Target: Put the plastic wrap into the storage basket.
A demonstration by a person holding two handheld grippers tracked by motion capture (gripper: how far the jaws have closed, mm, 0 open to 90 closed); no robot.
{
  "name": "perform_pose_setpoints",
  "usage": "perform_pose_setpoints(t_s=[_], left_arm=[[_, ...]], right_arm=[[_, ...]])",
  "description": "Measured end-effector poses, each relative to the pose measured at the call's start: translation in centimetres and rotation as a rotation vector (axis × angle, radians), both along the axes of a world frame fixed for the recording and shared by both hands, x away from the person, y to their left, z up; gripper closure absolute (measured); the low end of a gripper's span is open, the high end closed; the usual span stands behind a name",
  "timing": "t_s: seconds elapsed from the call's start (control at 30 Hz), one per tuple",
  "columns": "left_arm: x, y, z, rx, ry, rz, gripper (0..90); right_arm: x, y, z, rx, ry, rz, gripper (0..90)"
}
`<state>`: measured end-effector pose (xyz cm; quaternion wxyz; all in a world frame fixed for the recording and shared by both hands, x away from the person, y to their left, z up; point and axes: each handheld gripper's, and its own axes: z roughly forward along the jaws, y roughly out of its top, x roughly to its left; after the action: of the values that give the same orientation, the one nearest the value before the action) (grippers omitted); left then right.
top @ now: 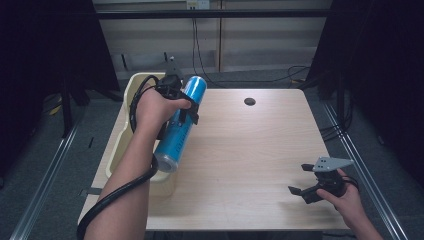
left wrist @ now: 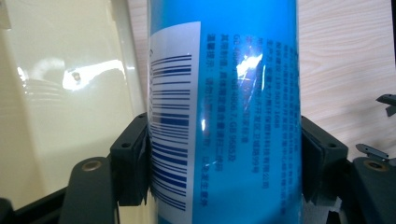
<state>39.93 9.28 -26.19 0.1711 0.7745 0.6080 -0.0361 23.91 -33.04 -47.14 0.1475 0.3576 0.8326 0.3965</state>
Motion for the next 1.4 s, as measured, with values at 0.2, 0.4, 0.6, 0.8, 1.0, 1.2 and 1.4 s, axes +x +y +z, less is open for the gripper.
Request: perform_pose_setpoints(t_s=[0.2,0.4,0.6,0.8,1.0,1.2,1.4], left_arm=[[-0.3,0.9,-0.1,0.003,0.002,0.021,32.2],[-0.7,2.1,0.1,0.004,0.004,0.051,32.2],[-1.0,2.5,0.3,0.005,0.000,0.054,32.2],[-1.4,2.5,0.8,0.006,-0.005,0.045,32.2],[-1.8,2.7,1.8,0.008,-0.030,0.055,32.2],[-2.2,3.4,2.3,0.012,-0.041,0.073,32.2],[-2.4,4.4,2.7,0.021,-0.047,0.090,32.2]], right_arm=[[0.1,0.2,0.0,-0.007,-0.002,0.005,2.8],[0.3,0.5,0.0,-0.001,0.004,0.017,2.8],[0.4,0.6,0.0,-0.001,0.002,0.023,2.8],[0.5,0.7,0.1,-0.001,-0.004,0.024,2.9],[0.5,0.7,0.1,0.001,-0.002,0.027,3.0],[0.5,0.8,0.2,0.000,-0.004,0.025,3.0],[0.5,0.8,0.2,0.002,-0.003,0.029,3.0]])
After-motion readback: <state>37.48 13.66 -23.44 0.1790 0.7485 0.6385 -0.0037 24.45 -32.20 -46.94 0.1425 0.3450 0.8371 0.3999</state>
